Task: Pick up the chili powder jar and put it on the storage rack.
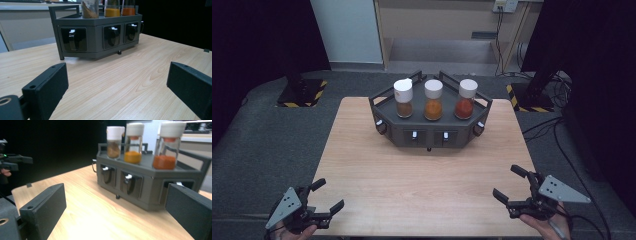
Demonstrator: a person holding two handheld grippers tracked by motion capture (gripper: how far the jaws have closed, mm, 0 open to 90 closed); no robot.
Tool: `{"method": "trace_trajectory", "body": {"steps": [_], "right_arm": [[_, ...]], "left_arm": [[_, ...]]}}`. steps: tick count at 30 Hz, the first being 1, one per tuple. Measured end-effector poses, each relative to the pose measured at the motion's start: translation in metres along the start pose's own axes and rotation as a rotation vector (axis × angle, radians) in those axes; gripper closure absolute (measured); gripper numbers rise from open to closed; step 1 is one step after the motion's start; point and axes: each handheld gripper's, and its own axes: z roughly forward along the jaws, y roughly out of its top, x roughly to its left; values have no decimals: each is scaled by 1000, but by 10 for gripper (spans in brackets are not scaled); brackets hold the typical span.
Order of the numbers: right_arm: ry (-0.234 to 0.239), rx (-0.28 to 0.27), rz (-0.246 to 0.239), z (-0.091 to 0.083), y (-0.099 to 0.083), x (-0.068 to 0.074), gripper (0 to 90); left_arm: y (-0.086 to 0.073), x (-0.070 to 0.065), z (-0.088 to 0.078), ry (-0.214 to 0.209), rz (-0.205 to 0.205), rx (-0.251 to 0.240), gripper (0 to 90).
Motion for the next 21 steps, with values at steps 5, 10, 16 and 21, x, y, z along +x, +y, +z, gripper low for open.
{"method": "trace_trajectory", "body": {"steps": [5, 10, 16, 21], "right_arm": [[-51, 10, 27, -8, -20, 11, 34], [-104, 14, 48, -14, -36, 22, 39], [-147, 15, 31, -17, -49, 36, 36], [-174, 5, 46, -20, -62, 42, 42]], "left_arm": [[0, 0, 1, -2, 1, 3, 24], [-1, 2, 1, -22, 4, -8, 23], [-1, 2, 1, -18, 0, -5, 23], [-1, 2, 1, -21, 1, -5, 23]]}}
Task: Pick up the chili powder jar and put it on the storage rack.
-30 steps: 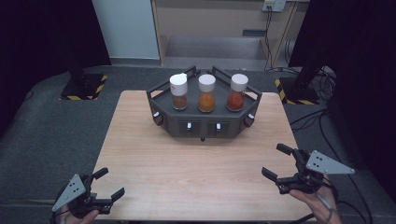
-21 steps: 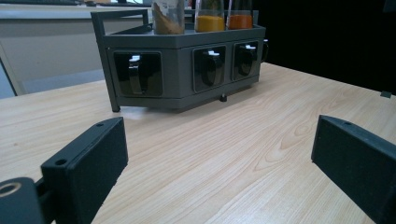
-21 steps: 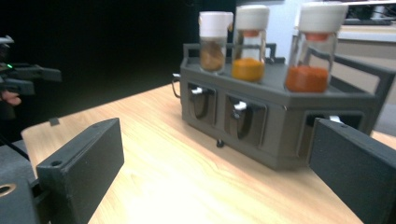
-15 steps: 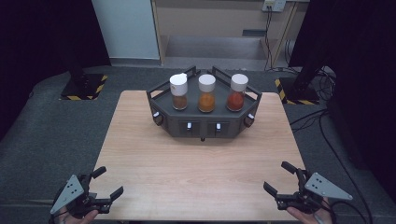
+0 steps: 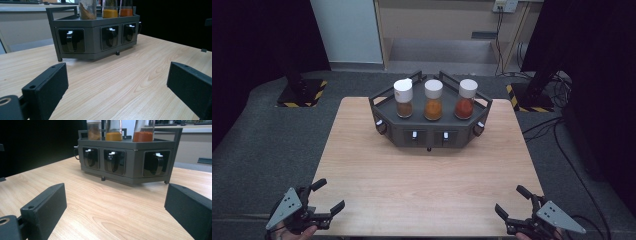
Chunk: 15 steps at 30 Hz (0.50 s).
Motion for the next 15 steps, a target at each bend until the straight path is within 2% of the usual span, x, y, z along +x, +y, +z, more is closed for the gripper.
{"method": "trace_trajectory", "body": {"steps": [4, 8, 11, 15], "right_arm": [[-25, -1, -26, -3, -7, 3, 43], [-56, -3, -26, -6, -9, 7, 42], [-48, -5, -6, -7, -13, 6, 45], [-65, -3, -5, -9, -15, 9, 48]], "left_arm": [[0, 0, -1, 0, -1, -3, 22], [-2, 1, -1, -3, -13, -13, 22], [-2, 1, -1, -4, -15, -16, 22], [-2, 1, -1, -3, -18, -18, 22]]}}
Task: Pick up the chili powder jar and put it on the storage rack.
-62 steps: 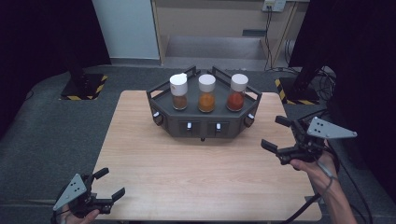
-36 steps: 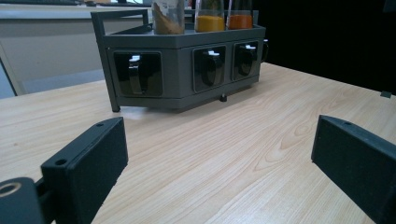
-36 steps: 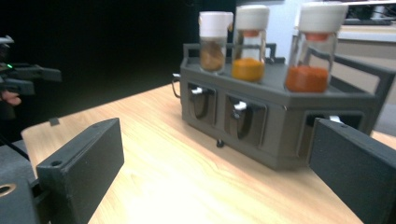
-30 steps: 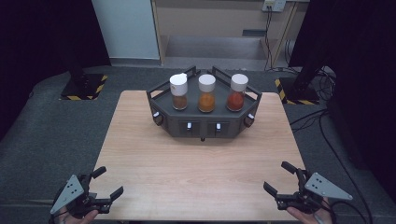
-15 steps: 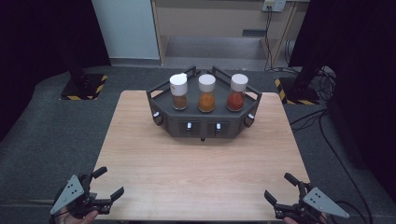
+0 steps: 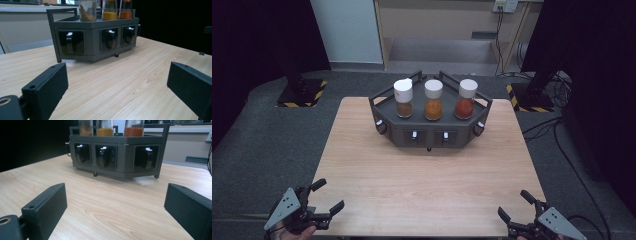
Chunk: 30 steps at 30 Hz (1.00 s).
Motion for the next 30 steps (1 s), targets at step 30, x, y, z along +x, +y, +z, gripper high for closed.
{"method": "trace_trajectory", "body": {"steps": [30], "right_arm": [[14, -11, 26, 2, 0, -1, 43]], "left_arm": [[-1, 1, 1, -4, 0, -9, 20]]}}
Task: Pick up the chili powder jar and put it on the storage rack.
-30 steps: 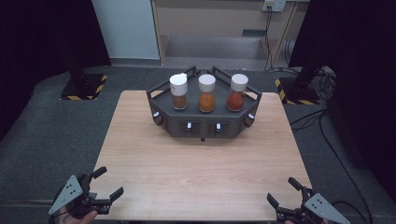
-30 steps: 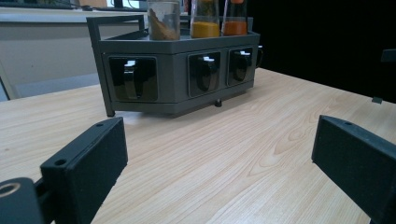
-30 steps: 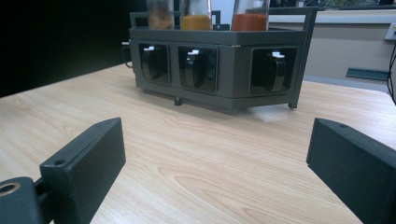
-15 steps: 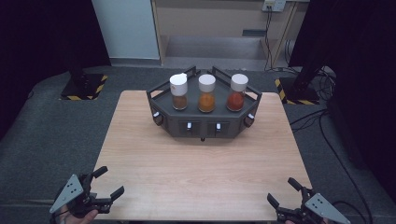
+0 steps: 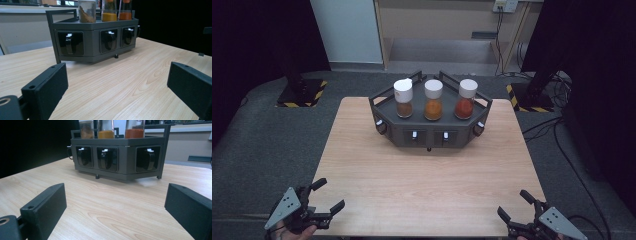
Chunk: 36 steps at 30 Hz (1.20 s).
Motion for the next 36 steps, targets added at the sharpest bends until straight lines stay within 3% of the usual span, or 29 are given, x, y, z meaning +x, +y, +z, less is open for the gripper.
{"method": "trace_trajectory", "body": {"steps": [11, 20, 26, 36], "right_arm": [[-25, -11, 21, 2, -1, 1, 41], [-26, 5, 1, 7, 1, -1, 30], [-21, 12, -9, 12, 3, -2, 32], [-22, 23, -15, 23, 4, -7, 33]], "left_arm": [[1, 1, 3, 4, -9, 2, 20], [1, 3, 7, 13, -30, -1, 19], [2, 3, 10, 23, -20, 3, 20], [4, 13, 23, 19, -28, 14, 23]]}}
